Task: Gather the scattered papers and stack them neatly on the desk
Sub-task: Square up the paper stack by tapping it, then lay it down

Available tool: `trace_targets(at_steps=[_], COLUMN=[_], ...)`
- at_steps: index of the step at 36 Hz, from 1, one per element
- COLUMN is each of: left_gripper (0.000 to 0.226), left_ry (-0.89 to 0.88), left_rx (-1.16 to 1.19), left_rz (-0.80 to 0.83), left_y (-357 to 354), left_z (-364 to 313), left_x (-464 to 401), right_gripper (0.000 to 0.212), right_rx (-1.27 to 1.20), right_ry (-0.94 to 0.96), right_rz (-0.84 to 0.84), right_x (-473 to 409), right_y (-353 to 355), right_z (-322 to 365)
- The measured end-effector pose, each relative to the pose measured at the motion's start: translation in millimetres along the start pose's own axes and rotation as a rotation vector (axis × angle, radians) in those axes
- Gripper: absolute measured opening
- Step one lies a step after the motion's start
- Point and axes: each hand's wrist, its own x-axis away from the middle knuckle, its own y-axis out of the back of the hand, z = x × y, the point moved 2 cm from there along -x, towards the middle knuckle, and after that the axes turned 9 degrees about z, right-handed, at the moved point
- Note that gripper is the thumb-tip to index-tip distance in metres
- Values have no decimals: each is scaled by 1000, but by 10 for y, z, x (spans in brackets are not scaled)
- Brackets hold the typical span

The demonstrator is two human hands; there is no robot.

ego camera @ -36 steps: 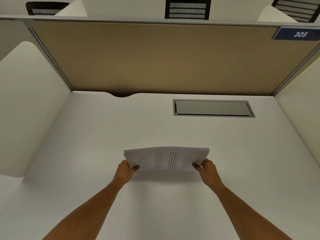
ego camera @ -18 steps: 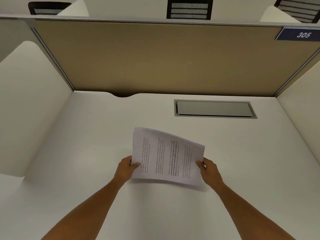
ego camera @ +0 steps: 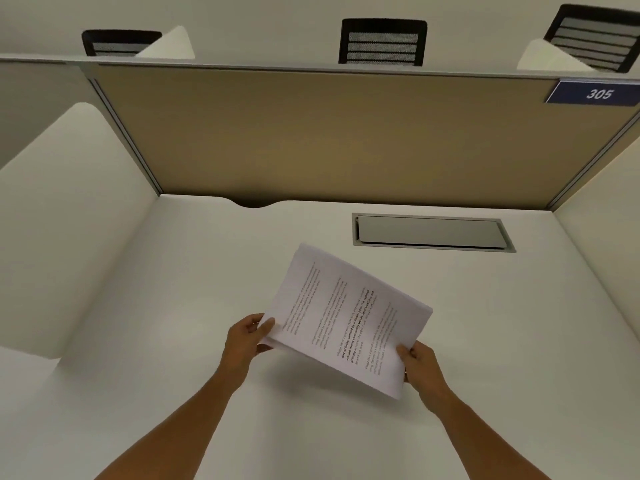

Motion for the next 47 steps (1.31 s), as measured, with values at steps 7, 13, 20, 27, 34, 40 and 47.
trace_targets(at_steps=[7, 13, 20, 27, 34, 40, 47], left_gripper=[43, 43, 29, 29, 25, 22, 37], left_ry=[-121, -180, -244, -217, -180, -208, -217], left_rx=[464, 399, 199, 29, -118, -104, -102], left_rz=[-8, -62, 17, 135, 208, 197, 156], left_y=[-452, -685, -473, -357, -451, -460, -448], left_z=[-119, -325, -666, -740, -660, -662, -623], left_x=[146, 178, 175, 236, 291, 318, 332], right_gripper=[21, 23, 42, 55, 47, 25, 21], right_rx=[-244, -342, -628, -483, -60, -5, 7], right_ry=[7, 67, 102, 79, 154, 259, 277], right_rz=[3, 101, 205, 403, 493, 405, 339], right_x=[157, 300, 287, 276, 282, 228, 189], right_y=[-292, -483, -139, 130, -174, -265, -295], right_z=[-29, 24, 160, 387, 848, 1038, 894])
